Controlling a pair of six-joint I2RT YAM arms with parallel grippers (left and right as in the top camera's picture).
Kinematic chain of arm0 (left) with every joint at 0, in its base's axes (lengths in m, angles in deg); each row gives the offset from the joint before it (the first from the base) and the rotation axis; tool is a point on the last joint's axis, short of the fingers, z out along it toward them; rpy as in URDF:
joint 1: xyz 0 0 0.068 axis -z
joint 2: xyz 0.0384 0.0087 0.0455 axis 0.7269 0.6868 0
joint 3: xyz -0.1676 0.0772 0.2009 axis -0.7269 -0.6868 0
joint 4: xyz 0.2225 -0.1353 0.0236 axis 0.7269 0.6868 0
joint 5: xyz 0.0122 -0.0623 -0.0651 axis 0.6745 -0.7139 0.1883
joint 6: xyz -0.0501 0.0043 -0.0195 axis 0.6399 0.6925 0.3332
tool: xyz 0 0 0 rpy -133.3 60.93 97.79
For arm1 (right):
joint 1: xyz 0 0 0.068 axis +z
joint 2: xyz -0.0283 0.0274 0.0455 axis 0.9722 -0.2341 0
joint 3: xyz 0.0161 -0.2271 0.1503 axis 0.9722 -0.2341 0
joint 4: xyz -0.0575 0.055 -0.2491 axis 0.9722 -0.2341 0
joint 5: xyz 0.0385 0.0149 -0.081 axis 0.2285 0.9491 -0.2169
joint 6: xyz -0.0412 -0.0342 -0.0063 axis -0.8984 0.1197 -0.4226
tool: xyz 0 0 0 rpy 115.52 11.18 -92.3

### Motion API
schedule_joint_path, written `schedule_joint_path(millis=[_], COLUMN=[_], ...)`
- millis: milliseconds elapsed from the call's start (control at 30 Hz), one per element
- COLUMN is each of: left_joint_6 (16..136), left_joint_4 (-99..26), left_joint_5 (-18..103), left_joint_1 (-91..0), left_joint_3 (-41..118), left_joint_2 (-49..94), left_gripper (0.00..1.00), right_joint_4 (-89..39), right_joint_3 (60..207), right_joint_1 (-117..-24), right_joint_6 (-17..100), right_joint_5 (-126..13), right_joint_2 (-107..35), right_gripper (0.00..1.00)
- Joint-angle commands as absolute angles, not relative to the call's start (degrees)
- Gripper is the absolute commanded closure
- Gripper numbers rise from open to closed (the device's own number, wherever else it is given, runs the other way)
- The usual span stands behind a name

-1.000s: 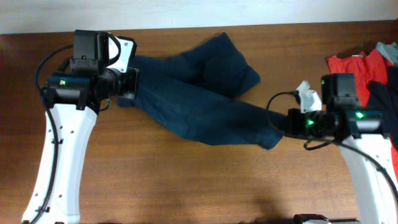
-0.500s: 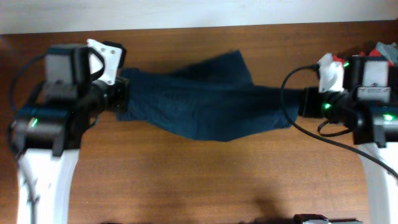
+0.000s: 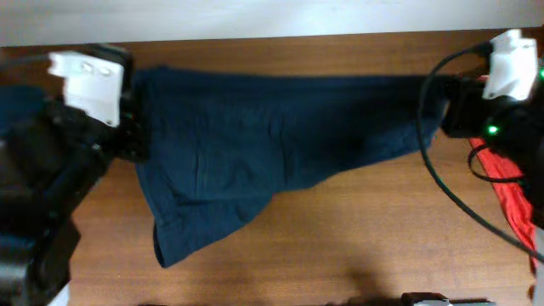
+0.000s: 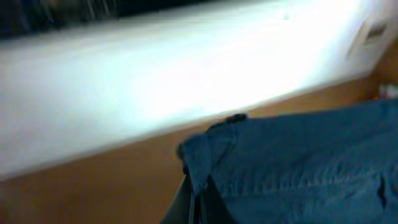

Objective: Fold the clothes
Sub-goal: 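Lift the pants with both grippers and stretch them left to right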

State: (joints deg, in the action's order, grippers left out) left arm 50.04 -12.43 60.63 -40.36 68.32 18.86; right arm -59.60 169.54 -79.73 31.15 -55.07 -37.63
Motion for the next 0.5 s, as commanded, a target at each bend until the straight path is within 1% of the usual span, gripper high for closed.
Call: schedule_joint_path(millis=[0, 67, 167, 267, 333, 400, 467], left_joint_6=[49.1, 49.2, 50.4, 52.9, 54.3, 55.8, 57.2], left_joint_4=[-17.8, -19.8, -22.8, -27.3, -30.2, -31.1, -29.0], left_joint_5=[63.9, 62.2, 54.5, 48.7, 42.7, 38.7, 32.4], left_joint_1=[-41.2, -41.2, -41.2, -41.2, -41.2, -41.2, -41.4], left_joint_3=[70.8, 70.8, 70.9, 71.6, 73.3, 76.2, 80.3], left_joint_2=[18.9, 21.5, 29.1, 36.3, 41.3, 45.5, 49.2], left_gripper=[0.99, 1.00, 1.00, 1.00, 1.00, 1.00, 1.00], right_joint_4=[-58.7, -58.5, -57.8, -54.7, -52.6, -51.2, -51.3], right_joint_3=[171.8, 171.8, 171.8, 171.8, 171.8, 171.8, 171.8], right_joint_1=[-80.2, -80.2, -80.2, -80.3, -80.3, -80.3, -80.3], right_joint_6=[32.7, 32.7, 32.7, 32.7, 33.0, 33.2, 33.3], right_joint_5=[-59.4, -59.5, -59.5, -59.9, -60.3, -61.1, -62.1], right_joint_2=[-37.1, -37.9, -40.8, -43.5, -44.6, -45.2, -45.2], right_gripper=[0.96, 0.96, 0.96, 0.96, 0.96, 0.96, 0.96])
